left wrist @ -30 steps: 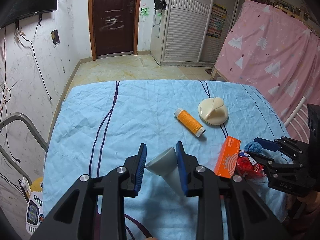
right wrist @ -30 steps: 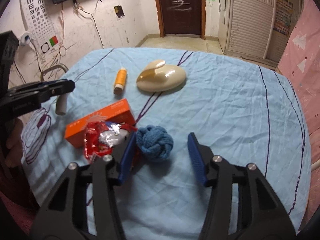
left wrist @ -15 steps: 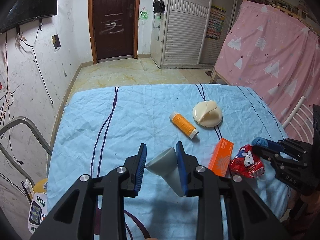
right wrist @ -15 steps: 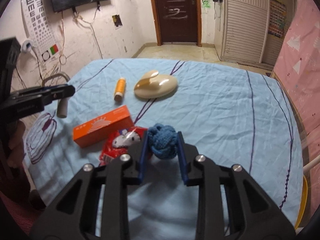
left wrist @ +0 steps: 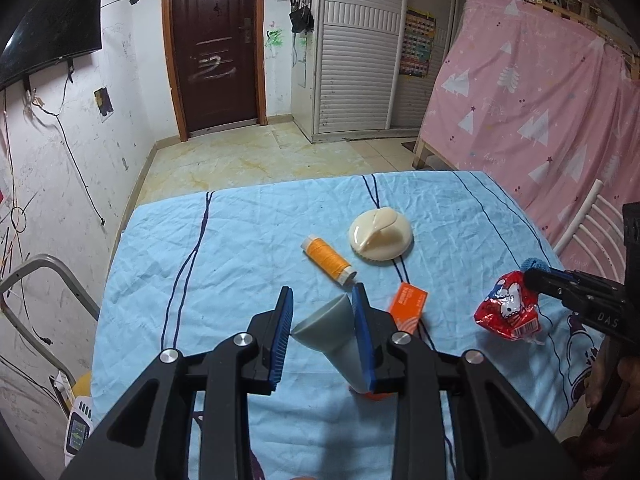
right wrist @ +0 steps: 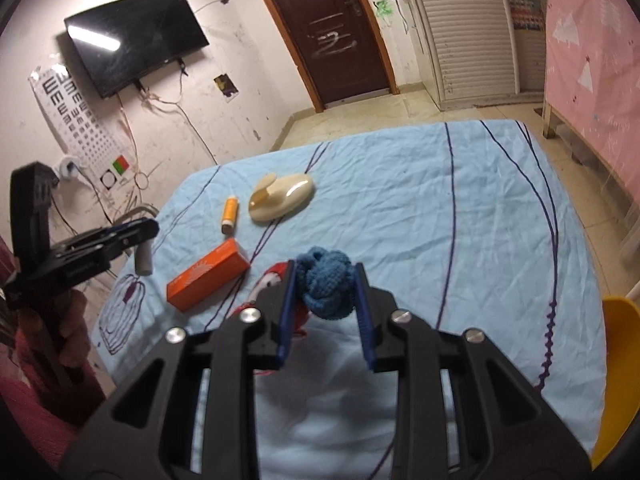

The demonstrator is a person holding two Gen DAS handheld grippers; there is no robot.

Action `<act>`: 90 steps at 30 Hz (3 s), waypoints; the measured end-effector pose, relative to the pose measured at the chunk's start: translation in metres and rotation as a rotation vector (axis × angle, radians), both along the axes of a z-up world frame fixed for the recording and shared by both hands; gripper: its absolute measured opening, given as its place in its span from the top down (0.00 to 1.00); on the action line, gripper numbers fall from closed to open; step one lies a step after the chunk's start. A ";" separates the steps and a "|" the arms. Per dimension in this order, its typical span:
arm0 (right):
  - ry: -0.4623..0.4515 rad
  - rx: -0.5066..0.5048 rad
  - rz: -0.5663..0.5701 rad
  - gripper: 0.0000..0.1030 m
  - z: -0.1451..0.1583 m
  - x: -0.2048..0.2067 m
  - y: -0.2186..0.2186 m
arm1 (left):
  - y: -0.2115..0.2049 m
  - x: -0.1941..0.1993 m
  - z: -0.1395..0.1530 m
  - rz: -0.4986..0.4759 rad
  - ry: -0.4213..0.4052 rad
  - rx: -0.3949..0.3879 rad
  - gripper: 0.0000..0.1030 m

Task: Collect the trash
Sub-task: 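Lift the grey cup and blue yarn ball off the bed, then carry the cup and yarn ball to the yellow bucket and open both tools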

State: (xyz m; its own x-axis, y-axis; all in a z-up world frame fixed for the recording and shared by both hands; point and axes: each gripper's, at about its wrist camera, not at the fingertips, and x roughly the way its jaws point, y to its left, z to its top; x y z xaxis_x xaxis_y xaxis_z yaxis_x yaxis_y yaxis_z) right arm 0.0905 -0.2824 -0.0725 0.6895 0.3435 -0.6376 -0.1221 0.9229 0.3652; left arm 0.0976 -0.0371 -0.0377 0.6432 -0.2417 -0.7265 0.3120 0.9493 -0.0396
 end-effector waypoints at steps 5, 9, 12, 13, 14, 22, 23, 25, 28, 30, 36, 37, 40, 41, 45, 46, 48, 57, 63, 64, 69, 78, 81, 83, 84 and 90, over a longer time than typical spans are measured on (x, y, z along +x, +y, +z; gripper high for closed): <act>0.009 0.003 -0.030 0.75 -0.005 -0.005 -0.015 | -0.011 -0.004 0.002 -0.016 -0.005 0.012 0.79; 0.029 0.006 -0.035 0.74 -0.012 -0.006 -0.023 | -0.017 -0.005 0.002 -0.024 -0.006 0.019 0.79; 0.041 -0.018 -0.046 0.73 -0.016 -0.005 -0.025 | -0.020 -0.006 0.003 -0.027 -0.004 0.023 0.79; 0.044 -0.012 -0.046 0.73 -0.017 -0.005 -0.028 | -0.021 -0.005 0.003 -0.027 -0.003 0.024 0.79; 0.046 -0.012 -0.049 0.70 -0.019 -0.006 -0.030 | -0.022 -0.005 0.002 -0.028 -0.002 0.026 0.79; 0.045 -0.044 -0.063 0.59 -0.023 -0.008 -0.034 | -0.025 -0.004 0.001 -0.031 0.003 0.033 0.79; 0.043 -0.055 -0.064 0.60 -0.023 -0.009 -0.034 | -0.026 -0.004 0.001 -0.032 0.004 0.033 0.79; 0.040 -0.052 -0.068 0.60 -0.023 -0.009 -0.035 | -0.027 -0.004 0.000 -0.034 0.005 0.035 0.79; 0.026 -0.042 -0.085 0.60 -0.021 -0.011 -0.041 | -0.029 -0.005 0.000 -0.036 0.006 0.037 0.79; 0.023 -0.051 -0.081 0.68 -0.019 -0.012 -0.042 | -0.030 -0.005 0.000 -0.038 0.005 0.038 0.79; 0.041 -0.062 -0.056 0.70 -0.024 -0.010 -0.038 | -0.034 -0.005 -0.001 -0.043 0.007 0.042 0.79; 0.050 -0.066 -0.050 0.70 -0.026 -0.009 -0.036 | -0.034 -0.005 -0.001 -0.044 0.007 0.042 0.79; 0.057 -0.079 -0.042 0.70 -0.032 -0.007 -0.033 | -0.035 -0.005 -0.001 -0.044 0.007 0.045 0.79; 0.055 -0.082 -0.045 0.71 -0.032 -0.008 -0.032 | -0.035 -0.005 -0.001 -0.042 0.008 0.046 0.79; 0.025 -0.088 -0.067 0.74 -0.026 -0.011 -0.036 | -0.035 -0.005 -0.001 -0.038 0.008 0.046 0.79; 0.015 -0.083 -0.074 0.75 -0.024 -0.012 -0.038 | -0.036 -0.005 0.000 -0.039 0.007 0.047 0.79; 0.001 -0.080 -0.084 0.75 -0.020 -0.015 -0.042 | -0.037 -0.005 0.000 -0.042 0.006 0.045 0.79; -0.043 -0.064 -0.121 0.74 -0.007 -0.025 -0.066 | -0.055 -0.010 0.008 -0.089 -0.007 0.027 0.79; -0.064 -0.062 -0.171 0.74 -0.003 -0.038 -0.093 | -0.077 -0.017 0.017 -0.191 -0.009 -0.042 0.79; -0.066 -0.062 -0.177 0.74 -0.002 -0.040 -0.096 | -0.081 -0.018 0.018 -0.199 -0.013 -0.042 0.79; -0.075 -0.065 -0.238 0.74 -0.002 -0.054 -0.122 | -0.121 -0.025 0.021 -0.274 -0.022 -0.007 0.79; -0.072 -0.068 -0.346 0.74 -0.007 -0.087 -0.170 | -0.210 -0.049 0.031 -0.450 -0.051 0.031 0.79; -0.071 -0.077 -0.388 0.74 -0.010 -0.098 -0.184 | -0.241 -0.056 0.033 -0.497 -0.061 0.042 0.79; -0.070 -0.068 -0.412 0.74 -0.013 -0.104 -0.194 | -0.260 -0.059 0.032 -0.511 -0.061 0.050 0.79; -0.069 -0.067 -0.423 0.74 -0.014 -0.107 -0.198 | -0.268 -0.060 0.031 -0.519 -0.059 0.052 0.79; -0.049 -0.061 -0.479 0.41 -0.023 -0.124 -0.220 | -0.325 -0.066 0.030 -0.586 -0.018 0.026 0.79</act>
